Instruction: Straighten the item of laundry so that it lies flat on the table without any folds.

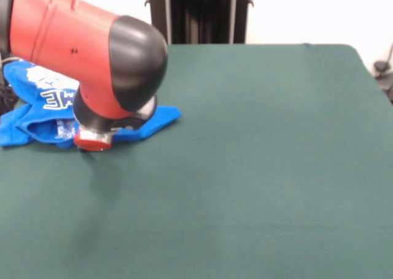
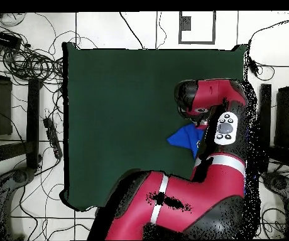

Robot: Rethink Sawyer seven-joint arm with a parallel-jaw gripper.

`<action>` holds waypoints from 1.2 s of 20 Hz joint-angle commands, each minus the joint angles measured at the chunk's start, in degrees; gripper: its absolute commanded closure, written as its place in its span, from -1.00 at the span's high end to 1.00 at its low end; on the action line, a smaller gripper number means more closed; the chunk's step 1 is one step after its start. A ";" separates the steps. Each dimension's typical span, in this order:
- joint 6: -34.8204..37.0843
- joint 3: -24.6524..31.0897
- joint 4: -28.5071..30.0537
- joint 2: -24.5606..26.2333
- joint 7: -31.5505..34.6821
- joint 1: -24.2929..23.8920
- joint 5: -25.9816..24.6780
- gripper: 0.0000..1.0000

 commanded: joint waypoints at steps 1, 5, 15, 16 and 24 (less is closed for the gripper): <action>-6.63 2.43 -1.60 7.45 -9.91 0.37 -5.37 1.00; -7.87 1.82 -3.44 9.73 -8.56 0.24 -7.45 1.00; -8.20 1.93 -5.85 12.01 -7.69 -0.27 -9.06 1.00; -8.59 2.15 -5.67 11.86 -7.95 -0.43 -8.92 -1.00; -10.11 5.27 -0.95 7.77 -9.52 -0.78 -4.39 -1.00</action>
